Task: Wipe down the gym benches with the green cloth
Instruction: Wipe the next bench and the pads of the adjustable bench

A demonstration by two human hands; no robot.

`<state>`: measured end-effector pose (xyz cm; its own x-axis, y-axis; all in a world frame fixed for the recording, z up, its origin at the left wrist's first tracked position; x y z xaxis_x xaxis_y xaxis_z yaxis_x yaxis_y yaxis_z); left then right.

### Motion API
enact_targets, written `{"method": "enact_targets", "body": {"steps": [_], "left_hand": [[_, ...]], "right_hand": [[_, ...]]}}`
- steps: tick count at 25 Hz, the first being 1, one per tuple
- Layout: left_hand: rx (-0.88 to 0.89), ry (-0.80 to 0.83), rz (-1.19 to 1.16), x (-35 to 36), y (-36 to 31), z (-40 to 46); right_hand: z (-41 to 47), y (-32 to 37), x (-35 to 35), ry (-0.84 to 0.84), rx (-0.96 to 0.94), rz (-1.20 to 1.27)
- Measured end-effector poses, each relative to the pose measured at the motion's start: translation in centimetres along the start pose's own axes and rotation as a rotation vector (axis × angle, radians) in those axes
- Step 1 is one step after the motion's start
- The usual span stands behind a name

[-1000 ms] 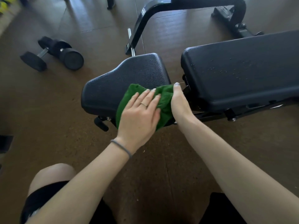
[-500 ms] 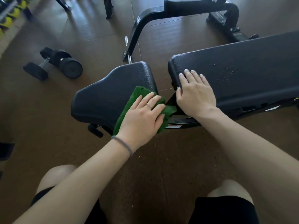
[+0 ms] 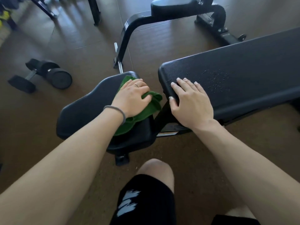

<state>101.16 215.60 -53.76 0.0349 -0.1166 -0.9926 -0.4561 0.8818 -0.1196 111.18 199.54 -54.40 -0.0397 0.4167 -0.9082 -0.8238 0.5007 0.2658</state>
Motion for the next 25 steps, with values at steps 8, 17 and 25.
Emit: {"method": "enact_targets", "body": {"steps": [8, 17, 25], "left_hand": [[0.243, 0.052, -0.051, 0.0, -3.2, -6.8], [0.150, 0.033, 0.028, -0.4, 3.4, 5.2], [-0.174, -0.260, -0.510, -3.1, 4.4, 4.2]], "right_hand": [[-0.1, 0.2, -0.2, -0.043, 0.023, -0.030], [0.0, -0.1, -0.2, -0.079, 0.051, -0.039], [-0.3, -0.4, -0.7, -0.133, 0.101, -0.005]]}}
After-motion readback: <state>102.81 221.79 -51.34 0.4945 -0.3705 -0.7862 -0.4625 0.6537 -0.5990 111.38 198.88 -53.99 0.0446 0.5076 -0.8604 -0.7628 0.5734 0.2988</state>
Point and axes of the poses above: each hand's wrist, its own z-axis towards the middle knuckle, its own x-axis out of the palm, y = z × x, the point moved 7 cm from there along z, towards the middle knuckle, and after that the axes turned 1 degree about z, right-handed, at the moved point
